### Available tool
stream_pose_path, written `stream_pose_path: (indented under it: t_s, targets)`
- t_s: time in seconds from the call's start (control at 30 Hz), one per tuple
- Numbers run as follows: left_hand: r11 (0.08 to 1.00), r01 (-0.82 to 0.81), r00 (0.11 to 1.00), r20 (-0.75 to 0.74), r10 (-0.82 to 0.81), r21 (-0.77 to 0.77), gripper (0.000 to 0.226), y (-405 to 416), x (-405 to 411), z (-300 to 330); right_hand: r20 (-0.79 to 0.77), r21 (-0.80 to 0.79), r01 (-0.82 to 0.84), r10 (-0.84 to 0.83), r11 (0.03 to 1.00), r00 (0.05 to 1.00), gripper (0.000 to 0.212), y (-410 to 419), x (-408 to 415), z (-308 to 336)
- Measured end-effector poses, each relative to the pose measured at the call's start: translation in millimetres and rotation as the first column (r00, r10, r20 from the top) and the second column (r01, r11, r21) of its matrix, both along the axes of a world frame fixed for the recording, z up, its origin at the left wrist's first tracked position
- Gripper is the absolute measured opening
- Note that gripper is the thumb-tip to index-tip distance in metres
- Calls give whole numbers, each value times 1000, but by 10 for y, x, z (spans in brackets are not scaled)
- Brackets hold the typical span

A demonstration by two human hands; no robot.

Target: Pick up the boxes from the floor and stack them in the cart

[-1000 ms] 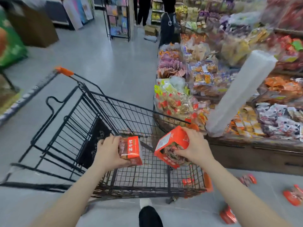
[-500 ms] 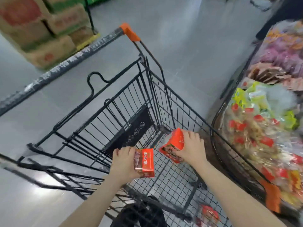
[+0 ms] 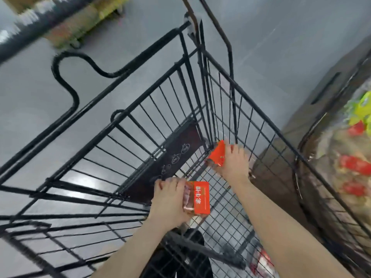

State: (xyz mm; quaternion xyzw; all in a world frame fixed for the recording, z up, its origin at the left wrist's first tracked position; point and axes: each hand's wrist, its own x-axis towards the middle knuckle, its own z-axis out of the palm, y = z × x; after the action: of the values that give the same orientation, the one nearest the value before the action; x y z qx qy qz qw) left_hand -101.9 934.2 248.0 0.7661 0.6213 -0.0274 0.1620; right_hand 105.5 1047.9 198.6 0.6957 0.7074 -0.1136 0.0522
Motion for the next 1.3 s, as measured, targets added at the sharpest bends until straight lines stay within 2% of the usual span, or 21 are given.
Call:
stream_pose_path:
  t_s: [0.1, 0.17, 0.27, 0.33, 0.37, 0.43, 0.53, 0.63, 0.7, 0.77, 0.87, 0.9, 1.0, 1.13, 1.23, 1.3]
  targets:
    - [999, 23, 1000, 3, -23, -35, 93, 56, 37, -12, -88, -37, -42, 39, 998, 995, 97, -51, 47, 8]
    - [998, 40, 999, 8, -40, -50, 95, 91, 66, -7, -233, -36, -85, 74, 996, 970, 87, -171, 126, 159]
    - [997, 69, 997, 34, -67, -47, 96, 139, 130, 73, -509, -241, -177, 31, 954, 860, 86, -464, 299, 555]
    - [995, 94, 994, 59, -93, -13, 94, 170, 192, 190, -607, -399, -281, -22, 873, 794, 100, -700, 396, 763]
    - [993, 119, 990, 72, -119, 0, 94, 183, 238, 255, -613, -429, -309, -22, 849, 790, 110, -806, 416, 835]
    - [982, 189, 980, 69, -187, -25, 92, 209, 354, 378, -566, -417, -294, 8, 860, 825, 122, -969, 403, 903]
    - [968, 252, 961, 121, -250, 2, 91, 228, 494, 522, -544, -276, -192, 12, 942, 839, 109, -1122, 325, 1032]
    - [956, 285, 899, 329, -290, 65, 108, 273, 432, 651, -609, -245, -77, -91, 967, 787, 95, -1251, 418, 1204]
    - [960, 277, 869, 435, -235, -34, 125, 376, 294, 706, -662, -273, 0, -188, 962, 726, 91, -1351, 579, 1322]
    - [941, 290, 867, 464, -181, -174, 128, 491, 166, 677, -713, -316, 66, -283, 947, 641, 88, -1451, 711, 1432]
    - [856, 297, 871, 488, -60, -424, 106, 556, 155, 756, -774, -370, 123, -379, 921, 507, 89, -1581, 802, 1453]
    - [839, 299, 855, 517, -25, -454, 97, 563, 189, 813, -784, -380, 135, -395, 915, 479, 90, -1613, 807, 1454]
    - [826, 287, 797, 599, 75, -485, 91, 603, 290, 919, -805, -391, 159, -420, 907, 420, 89, -1672, 807, 1484]
    - [830, 285, 760, 641, 110, -480, 100, 560, 339, 974, -777, -386, 191, -429, 903, 460, 92, -1713, 812, 1562]
    - [884, 285, 784, 621, 7, -370, 92, 508, 417, 1035, -673, -329, 155, -346, 932, 653, 105, -1671, 815, 1630]
    - [911, 309, 801, 592, -93, -275, 91, 504, 472, 1029, -597, -273, 155, -293, 949, 746, 110, -1593, 822, 1731]
